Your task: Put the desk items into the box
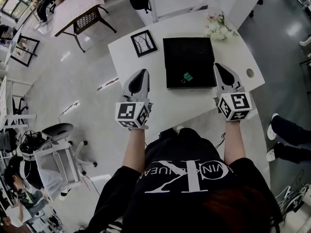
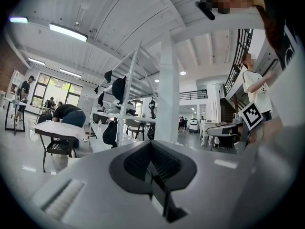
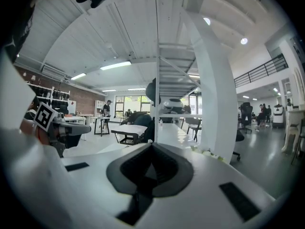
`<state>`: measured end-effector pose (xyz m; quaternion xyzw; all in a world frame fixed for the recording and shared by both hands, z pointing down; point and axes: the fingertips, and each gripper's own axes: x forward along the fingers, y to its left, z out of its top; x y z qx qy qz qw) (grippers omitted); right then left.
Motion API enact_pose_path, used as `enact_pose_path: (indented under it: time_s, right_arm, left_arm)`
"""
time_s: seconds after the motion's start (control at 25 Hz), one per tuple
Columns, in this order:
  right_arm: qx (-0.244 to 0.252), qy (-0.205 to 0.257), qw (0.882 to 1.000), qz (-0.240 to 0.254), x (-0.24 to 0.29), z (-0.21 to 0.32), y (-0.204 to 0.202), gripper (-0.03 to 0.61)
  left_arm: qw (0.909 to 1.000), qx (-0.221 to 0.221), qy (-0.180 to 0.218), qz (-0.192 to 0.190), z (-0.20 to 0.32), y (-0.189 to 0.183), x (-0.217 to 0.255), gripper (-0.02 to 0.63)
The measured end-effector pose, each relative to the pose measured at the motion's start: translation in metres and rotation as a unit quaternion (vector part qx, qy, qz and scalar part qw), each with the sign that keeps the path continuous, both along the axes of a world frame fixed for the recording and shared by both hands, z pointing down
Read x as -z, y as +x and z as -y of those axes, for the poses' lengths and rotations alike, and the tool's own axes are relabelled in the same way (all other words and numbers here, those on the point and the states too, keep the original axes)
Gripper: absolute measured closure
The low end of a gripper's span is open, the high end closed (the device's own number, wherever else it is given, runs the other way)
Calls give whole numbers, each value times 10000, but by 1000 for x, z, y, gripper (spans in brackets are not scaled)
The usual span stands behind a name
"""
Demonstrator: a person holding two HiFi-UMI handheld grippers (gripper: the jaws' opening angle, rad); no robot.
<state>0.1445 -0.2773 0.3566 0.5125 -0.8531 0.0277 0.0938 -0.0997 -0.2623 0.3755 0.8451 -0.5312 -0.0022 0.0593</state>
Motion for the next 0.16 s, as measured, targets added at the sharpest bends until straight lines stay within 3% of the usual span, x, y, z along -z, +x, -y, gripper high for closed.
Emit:
enact_pose_path:
  time_s: [0.16]
  right_arm:
    - [16, -19, 10000, 3, -1, 1, -1, 565]
  left_arm:
    - [10000, 8, -16, -13, 1, -1, -1, 603]
